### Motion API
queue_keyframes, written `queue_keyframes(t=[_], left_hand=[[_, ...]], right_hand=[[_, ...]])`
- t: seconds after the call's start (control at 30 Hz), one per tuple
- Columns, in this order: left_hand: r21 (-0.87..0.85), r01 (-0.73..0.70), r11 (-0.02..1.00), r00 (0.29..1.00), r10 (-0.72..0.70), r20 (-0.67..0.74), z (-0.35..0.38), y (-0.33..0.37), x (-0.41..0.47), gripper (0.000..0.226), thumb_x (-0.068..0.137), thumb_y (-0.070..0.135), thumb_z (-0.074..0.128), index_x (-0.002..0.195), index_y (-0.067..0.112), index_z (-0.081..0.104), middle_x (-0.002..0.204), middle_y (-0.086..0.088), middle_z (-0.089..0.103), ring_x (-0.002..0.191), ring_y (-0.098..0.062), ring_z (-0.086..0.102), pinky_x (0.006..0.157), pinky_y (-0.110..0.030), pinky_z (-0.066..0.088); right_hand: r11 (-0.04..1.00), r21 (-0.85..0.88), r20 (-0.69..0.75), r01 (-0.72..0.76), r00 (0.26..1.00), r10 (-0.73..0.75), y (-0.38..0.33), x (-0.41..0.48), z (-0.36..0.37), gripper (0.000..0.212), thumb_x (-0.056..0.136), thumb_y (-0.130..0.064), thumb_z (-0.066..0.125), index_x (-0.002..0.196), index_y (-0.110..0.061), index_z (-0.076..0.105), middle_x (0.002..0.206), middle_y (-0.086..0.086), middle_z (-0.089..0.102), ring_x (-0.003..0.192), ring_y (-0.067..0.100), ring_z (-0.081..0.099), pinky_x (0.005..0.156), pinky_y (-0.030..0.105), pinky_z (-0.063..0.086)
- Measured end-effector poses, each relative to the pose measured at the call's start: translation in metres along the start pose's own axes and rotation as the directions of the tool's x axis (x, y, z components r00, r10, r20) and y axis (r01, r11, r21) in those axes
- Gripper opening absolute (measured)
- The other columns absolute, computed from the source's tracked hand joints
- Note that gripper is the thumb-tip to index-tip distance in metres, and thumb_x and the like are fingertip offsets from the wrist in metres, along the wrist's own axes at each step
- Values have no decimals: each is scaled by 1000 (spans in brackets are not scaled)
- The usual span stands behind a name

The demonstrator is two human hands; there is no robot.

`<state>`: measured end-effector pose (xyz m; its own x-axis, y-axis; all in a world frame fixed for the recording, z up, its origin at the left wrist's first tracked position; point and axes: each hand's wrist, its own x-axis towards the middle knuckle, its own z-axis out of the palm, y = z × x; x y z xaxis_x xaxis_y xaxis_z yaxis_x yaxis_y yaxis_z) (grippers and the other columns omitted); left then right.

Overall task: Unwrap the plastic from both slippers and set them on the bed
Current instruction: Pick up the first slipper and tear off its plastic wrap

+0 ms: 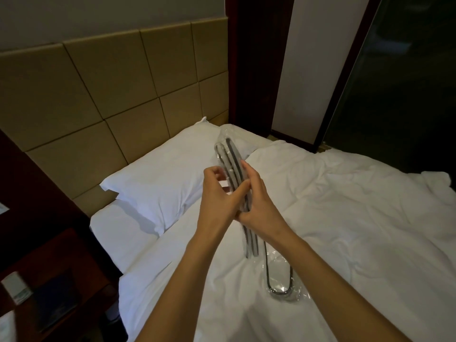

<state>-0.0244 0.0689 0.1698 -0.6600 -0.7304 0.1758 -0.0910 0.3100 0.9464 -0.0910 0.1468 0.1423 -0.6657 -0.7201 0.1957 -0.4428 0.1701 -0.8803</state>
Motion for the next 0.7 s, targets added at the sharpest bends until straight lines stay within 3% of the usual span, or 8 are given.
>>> queue_keyframes(t=[0.07,0.17,0.27,0.37,0.47,0.57,0.7], left_hand=[[-10,5,1000,999,-5,36,1,0,-2,49,80,45,67,114,32,33,118,9,48,85,-2,58,57,-6,46],[-10,15,1000,996,-14,93,2,0,-3,51,78,50,66,116,34,36,126,6,47,95,-7,57,67,-10,47],[32,-6,999,983,0,184,1,1,-4,52,80,55,61,123,37,38,130,7,42,101,-6,55,69,-8,43],[79,-49,996,959,25,281,-1,-1,-4,54,84,54,58,132,37,40,136,9,38,112,-7,50,73,-7,39],[53,-64,997,942,43,333,-5,-1,-6,52,85,50,58,133,36,42,139,9,40,115,-5,49,79,-8,39],[3,-27,1000,960,26,280,-12,-1,-5,44,87,42,59,128,33,47,135,7,48,116,-8,53,81,-11,42],[27,49,998,992,-52,115,-27,-5,1,35,91,34,57,125,28,49,130,3,52,108,-11,54,74,-11,41]], right_hand=[[997,75,0,-35,999,35,-1,4,2,82,71,-53,64,140,-53,18,150,-7,33,131,21,46,93,50,53],[941,320,-29,-109,992,124,-3,7,4,74,57,-78,54,125,-58,34,147,-2,41,128,24,49,96,50,51],[917,378,-54,-124,986,156,2,10,-5,57,81,-53,56,133,-42,34,134,-3,50,120,25,56,94,47,53],[908,398,-97,-131,978,184,14,13,-17,45,95,-28,57,137,-29,41,127,-4,58,112,16,61,87,29,56],[880,441,-104,-175,964,244,20,15,-25,32,95,-30,55,126,-33,49,119,-6,63,106,10,62,82,24,57],[851,484,-112,-203,950,290,21,19,-33,30,95,-32,56,125,-34,53,117,-6,65,103,11,64,69,21,57],[815,530,-128,-235,928,351,20,29,-45,31,94,-34,56,125,-32,53,117,0,64,103,21,65,78,39,59]])
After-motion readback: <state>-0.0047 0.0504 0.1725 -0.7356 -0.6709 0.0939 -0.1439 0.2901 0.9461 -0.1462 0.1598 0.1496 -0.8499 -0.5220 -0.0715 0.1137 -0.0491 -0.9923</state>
